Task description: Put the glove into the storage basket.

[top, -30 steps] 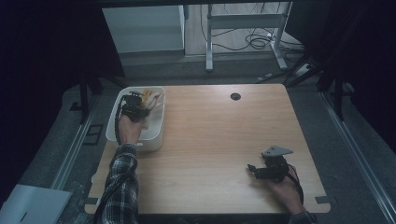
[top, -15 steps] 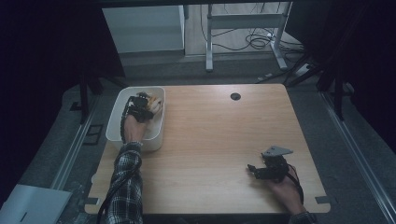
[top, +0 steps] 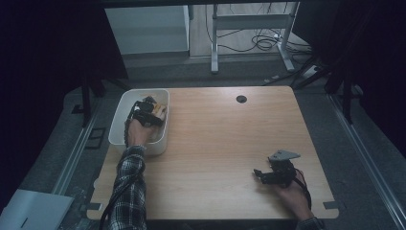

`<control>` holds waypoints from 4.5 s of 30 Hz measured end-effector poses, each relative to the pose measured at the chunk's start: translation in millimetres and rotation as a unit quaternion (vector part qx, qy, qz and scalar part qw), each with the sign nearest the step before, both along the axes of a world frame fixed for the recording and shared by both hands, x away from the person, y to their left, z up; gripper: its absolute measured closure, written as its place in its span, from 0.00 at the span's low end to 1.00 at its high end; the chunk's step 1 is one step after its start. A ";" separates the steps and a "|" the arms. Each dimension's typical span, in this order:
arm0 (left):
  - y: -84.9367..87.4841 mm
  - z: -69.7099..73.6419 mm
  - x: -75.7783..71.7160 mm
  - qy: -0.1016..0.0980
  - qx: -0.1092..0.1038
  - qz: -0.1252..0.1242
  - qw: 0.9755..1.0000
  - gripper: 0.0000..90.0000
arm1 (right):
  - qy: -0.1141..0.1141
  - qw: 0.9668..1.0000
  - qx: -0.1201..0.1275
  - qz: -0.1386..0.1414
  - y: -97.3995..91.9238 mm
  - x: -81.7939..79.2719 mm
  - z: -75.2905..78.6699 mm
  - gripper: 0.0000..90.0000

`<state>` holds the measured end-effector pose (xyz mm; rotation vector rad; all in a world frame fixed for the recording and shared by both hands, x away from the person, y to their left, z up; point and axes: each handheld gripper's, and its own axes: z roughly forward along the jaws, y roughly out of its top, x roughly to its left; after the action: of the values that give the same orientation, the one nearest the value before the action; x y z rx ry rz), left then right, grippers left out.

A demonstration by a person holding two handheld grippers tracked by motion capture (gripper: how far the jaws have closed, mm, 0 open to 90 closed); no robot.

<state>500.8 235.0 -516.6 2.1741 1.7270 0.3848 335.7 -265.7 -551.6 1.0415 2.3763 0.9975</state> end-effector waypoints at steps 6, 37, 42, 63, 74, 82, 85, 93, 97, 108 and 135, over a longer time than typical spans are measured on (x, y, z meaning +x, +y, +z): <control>2.2 4.8 -1.6 -0.011 -0.014 0.001 1.000 0.15 | 0.000 1.000 0.000 0.000 0.0 0.0 0.0 0.22; 9.0 14.4 -6.7 -0.002 -0.058 0.004 0.998 0.56 | 0.000 1.000 0.000 0.000 0.0 0.0 0.0 0.22; 12.8 19.5 -9.1 -0.024 -0.056 0.014 0.998 0.46 | 0.000 1.000 0.000 0.000 0.0 0.0 0.0 0.22; 29.6 36.2 -40.4 -0.119 -0.069 0.014 0.990 0.14 | 0.000 1.000 -0.001 -0.001 0.0 -0.1 0.1 0.22; 32.8 41.4 -61.3 -0.146 -0.090 -0.007 0.985 0.08 | 0.000 1.000 -0.001 0.000 0.1 -0.1 0.0 0.22; 30.0 46.1 -74.5 -0.154 -0.097 -0.022 0.983 0.07 | 0.000 1.000 -0.001 0.000 0.1 -0.1 0.0 0.22; 29.8 46.8 -78.7 -0.157 -0.100 -0.025 0.982 0.07 | 0.000 1.000 0.000 0.000 0.1 -0.1 0.0 0.22; 30.9 47.3 -89.9 -0.163 -0.112 -0.033 0.980 0.06 | 0.000 1.000 -0.001 0.000 0.1 -0.1 0.0 0.22; 31.0 47.8 -96.5 -0.167 -0.116 -0.041 0.978 0.06 | 0.001 1.000 -0.002 0.000 0.0 -0.1 0.2 0.22; 27.9 47.9 -112.7 -0.179 -0.120 -0.064 0.974 0.05 | 0.001 1.000 -0.002 -0.001 0.1 -0.2 0.4 0.22; -20.8 58.9 -154.0 -0.201 -0.136 -0.150 0.958 0.04 | 0.001 1.000 -0.002 -0.001 0.1 -0.2 0.4 0.22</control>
<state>346.8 214.2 -457.7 1.9500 1.1384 0.4414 335.5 -265.6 -551.1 1.0435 2.3772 0.9907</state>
